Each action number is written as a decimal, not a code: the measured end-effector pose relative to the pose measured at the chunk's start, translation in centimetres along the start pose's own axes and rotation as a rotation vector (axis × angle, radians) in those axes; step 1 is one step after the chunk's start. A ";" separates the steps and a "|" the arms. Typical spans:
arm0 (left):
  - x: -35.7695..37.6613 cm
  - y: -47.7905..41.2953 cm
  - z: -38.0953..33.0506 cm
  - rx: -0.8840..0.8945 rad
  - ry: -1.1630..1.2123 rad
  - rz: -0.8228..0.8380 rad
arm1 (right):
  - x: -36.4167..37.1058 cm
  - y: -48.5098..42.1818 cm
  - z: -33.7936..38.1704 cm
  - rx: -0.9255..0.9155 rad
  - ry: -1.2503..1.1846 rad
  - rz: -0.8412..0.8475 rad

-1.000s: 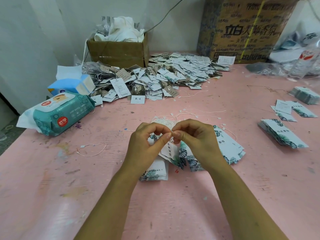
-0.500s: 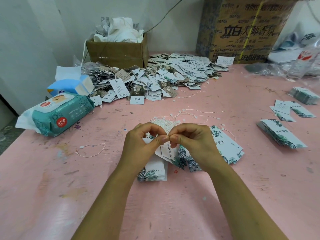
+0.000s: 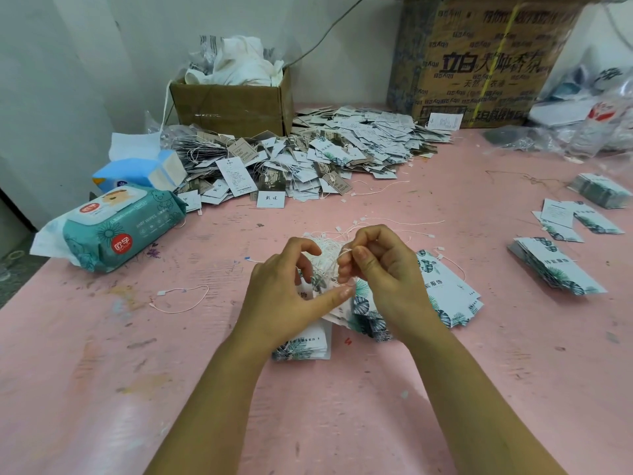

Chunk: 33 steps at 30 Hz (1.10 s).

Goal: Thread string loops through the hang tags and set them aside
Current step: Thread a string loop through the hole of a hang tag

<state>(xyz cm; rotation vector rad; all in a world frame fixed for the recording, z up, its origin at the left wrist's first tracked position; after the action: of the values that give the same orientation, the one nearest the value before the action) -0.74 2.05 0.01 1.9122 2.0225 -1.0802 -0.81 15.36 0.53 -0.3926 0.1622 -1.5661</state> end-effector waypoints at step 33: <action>-2.1 0.0 0.8 -0.090 0.528 -0.335 | -0.1 0.0 -1.1 0.167 0.178 0.072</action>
<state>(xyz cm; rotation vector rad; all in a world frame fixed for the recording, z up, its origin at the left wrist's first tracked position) -0.65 -0.15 0.59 2.0145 2.6922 -0.5502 -1.20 15.28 -0.50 -0.1144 0.1793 -1.5304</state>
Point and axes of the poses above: each hand's wrist, its own y-axis away from the middle knuckle, its own x-axis out of the palm, z = x × y, the point moved 8 cm from there along -y, towards the middle knuckle, and after that the axes turned 6 degrees about -z, right-handed, at the moved point
